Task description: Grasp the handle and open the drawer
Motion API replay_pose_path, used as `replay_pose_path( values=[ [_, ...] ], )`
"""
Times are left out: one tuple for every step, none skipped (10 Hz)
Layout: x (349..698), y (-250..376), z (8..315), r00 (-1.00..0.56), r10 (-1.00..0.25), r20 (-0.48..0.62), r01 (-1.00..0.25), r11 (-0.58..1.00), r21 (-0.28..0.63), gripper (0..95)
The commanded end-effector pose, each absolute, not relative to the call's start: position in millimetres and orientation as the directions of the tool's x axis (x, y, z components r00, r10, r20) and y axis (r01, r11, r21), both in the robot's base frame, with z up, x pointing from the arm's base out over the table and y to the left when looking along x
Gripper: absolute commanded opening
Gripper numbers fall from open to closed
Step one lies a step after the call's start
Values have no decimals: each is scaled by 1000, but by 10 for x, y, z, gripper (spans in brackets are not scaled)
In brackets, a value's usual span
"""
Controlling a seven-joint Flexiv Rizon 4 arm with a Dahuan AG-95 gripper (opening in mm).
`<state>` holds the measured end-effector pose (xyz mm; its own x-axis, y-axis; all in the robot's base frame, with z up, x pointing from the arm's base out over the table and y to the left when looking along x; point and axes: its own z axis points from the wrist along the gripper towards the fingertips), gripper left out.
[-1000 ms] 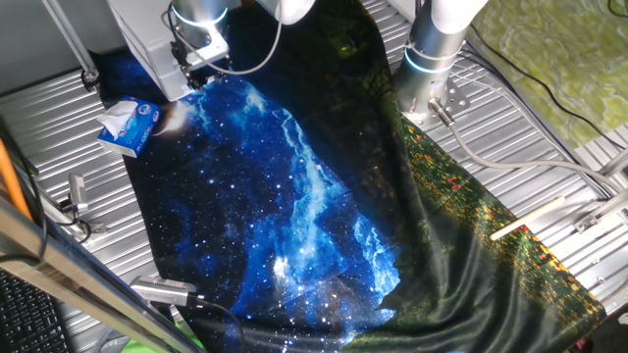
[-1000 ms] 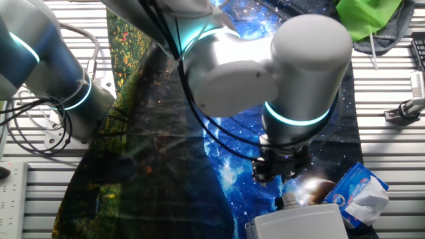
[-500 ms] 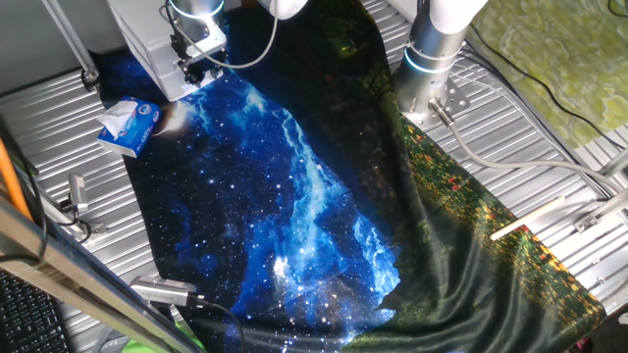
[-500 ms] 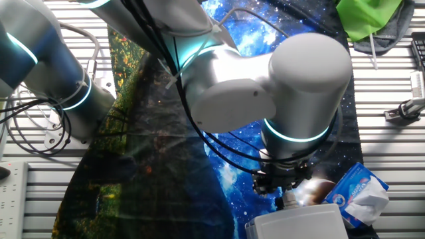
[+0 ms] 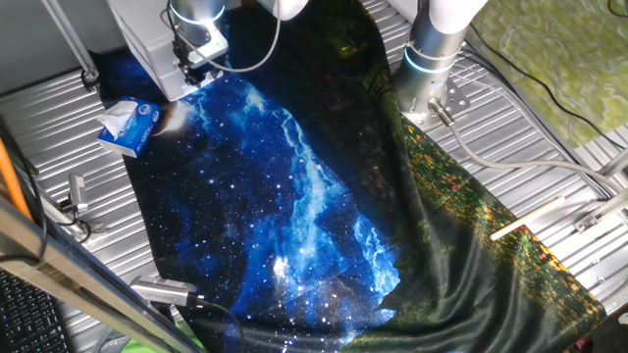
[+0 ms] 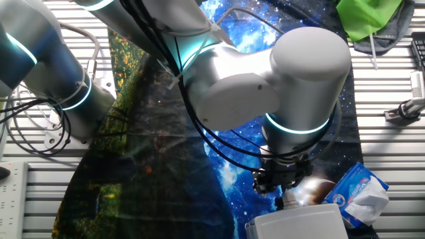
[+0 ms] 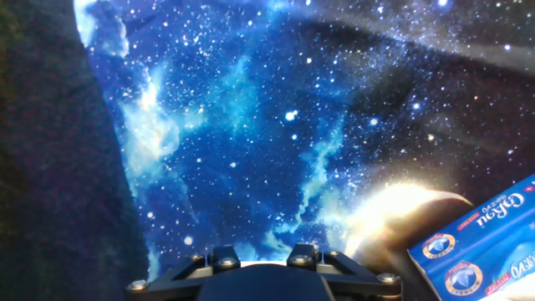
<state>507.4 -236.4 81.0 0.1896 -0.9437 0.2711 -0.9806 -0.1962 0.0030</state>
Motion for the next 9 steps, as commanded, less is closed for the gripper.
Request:
replay_pose_path(
  values=[
    [5076,-2374,803,191,-938,288,-980,-198,2,380],
    [5077,-2384,801,193,-933,302,-979,-202,5,380],
    [5076,-2388,791,193,-927,321,-980,-201,7,380],
    [5075,-2391,770,191,-927,323,-980,-199,7,380],
    [5075,-2394,762,188,-927,323,-980,-197,6,380],
    [5076,-2400,760,184,-927,326,-981,-193,3,380],
    [5077,-2411,763,183,-927,327,-981,-193,1,380],
    [5080,-2424,766,184,-927,327,-981,-194,1,380],
    [5082,-2433,769,183,-928,326,-981,-194,0,380]
  ],
)
